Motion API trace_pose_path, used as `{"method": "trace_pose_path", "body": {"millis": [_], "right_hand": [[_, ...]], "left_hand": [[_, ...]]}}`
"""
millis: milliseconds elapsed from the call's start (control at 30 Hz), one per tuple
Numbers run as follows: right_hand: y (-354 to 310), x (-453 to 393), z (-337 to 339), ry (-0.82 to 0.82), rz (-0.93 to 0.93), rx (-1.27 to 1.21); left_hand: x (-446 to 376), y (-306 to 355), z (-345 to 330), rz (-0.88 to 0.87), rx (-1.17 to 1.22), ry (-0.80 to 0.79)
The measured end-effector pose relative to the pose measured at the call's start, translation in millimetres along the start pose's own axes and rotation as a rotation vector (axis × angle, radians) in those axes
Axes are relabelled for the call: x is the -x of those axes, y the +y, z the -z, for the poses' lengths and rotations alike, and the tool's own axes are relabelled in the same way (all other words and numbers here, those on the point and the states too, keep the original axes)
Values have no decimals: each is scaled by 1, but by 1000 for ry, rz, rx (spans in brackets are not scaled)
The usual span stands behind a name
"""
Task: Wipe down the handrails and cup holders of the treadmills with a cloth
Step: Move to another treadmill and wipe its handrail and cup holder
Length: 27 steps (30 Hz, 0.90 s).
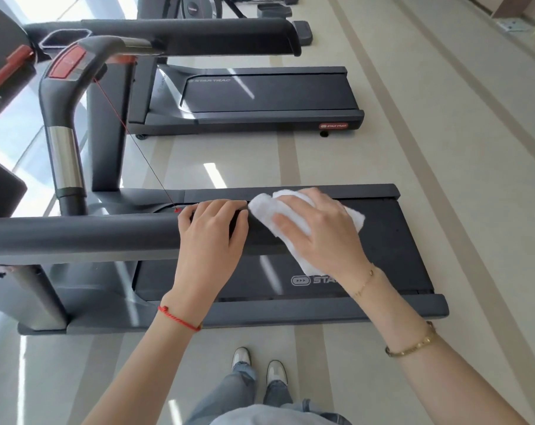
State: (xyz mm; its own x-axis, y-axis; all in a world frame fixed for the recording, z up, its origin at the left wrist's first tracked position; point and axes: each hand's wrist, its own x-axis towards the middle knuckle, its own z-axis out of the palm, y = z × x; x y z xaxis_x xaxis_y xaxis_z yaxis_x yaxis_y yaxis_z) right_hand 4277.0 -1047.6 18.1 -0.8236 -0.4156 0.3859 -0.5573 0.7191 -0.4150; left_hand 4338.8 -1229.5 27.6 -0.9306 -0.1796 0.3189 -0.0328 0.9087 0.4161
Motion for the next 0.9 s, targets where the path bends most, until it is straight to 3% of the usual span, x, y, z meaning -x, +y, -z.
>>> {"method": "trace_pose_path", "body": {"millis": [133,500,700,900], "right_hand": [[-21,-26,-5,-135,121,133],[-85,-49,-44,-201,233,189],[-129,-59,-75,-123,194,193],[-215,-77,-130,-61,201,215]], "left_hand": [[-1,-22,11,58,-23,42],[0,-110,51,177,-77,122],[4,-169,85,134,-54,108],[9,-249,126,65,-54,92]]}}
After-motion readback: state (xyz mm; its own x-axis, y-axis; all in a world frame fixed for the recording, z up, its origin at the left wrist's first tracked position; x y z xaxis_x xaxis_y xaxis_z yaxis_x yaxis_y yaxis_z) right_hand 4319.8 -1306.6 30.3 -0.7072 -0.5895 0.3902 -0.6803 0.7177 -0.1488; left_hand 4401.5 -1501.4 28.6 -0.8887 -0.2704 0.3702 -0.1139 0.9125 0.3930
